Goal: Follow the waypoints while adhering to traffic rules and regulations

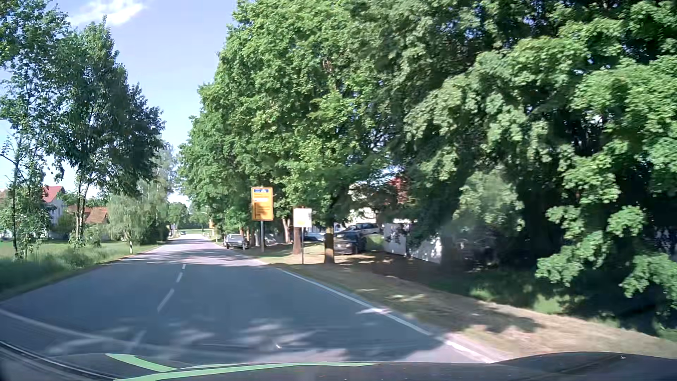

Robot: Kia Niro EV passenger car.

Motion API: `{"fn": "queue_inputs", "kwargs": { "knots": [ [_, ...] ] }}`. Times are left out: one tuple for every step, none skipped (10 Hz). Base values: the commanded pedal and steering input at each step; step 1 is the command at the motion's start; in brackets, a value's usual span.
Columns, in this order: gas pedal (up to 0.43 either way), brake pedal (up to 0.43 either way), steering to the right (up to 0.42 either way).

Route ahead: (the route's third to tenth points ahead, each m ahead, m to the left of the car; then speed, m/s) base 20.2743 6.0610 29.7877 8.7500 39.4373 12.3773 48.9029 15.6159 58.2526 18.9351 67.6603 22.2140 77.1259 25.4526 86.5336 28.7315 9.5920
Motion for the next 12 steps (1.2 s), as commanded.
{"fn": "queue_inputs", "kwargs": {
  "knots": [
    [0.169,0.000,-0.166],
    [0.177,0.000,-0.158],
    [0.177,0.000,-0.150],
    [0.177,0.000,-0.138],
    [0.177,0.000,-0.126],
    [0.177,0.000,-0.115],
    [0.177,0.000,-0.108],
    [0.177,0.000,-0.098],
    [0.177,0.000,-0.090],
    [0.177,0.000,-0.076],
    [0.177,0.000,-0.060],
    [0.177,0.000,-0.047]
  ]
}}
